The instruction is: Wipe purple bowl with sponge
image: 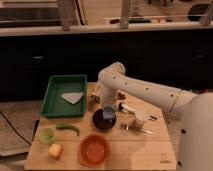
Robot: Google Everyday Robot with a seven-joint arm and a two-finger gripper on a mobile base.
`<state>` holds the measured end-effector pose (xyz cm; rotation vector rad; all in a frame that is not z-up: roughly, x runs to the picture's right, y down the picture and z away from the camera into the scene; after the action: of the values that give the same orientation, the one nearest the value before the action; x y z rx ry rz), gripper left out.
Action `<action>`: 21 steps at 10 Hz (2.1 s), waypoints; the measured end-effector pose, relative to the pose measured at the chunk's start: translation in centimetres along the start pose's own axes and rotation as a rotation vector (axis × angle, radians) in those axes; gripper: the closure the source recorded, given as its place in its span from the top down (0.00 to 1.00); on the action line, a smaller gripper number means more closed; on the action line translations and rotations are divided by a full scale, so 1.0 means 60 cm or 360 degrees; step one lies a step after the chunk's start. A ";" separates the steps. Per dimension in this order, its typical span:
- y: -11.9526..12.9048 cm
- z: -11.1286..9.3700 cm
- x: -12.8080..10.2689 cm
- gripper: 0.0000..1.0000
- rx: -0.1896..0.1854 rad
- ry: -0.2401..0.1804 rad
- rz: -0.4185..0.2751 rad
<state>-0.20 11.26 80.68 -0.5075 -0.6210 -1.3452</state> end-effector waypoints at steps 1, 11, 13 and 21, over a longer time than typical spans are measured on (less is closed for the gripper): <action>-0.028 0.005 -0.004 0.00 0.0014 -0.0012 -0.0055; -0.009 0.013 -0.111 0.00 0.0031 -0.0181 -0.0193; 0.030 0.011 -0.111 0.00 0.0009 -0.0178 -0.0095; 0.051 0.007 -0.021 0.00 -0.0031 -0.0009 0.0029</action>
<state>2.66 12.96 80.22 -0.5315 -0.6069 -1.3343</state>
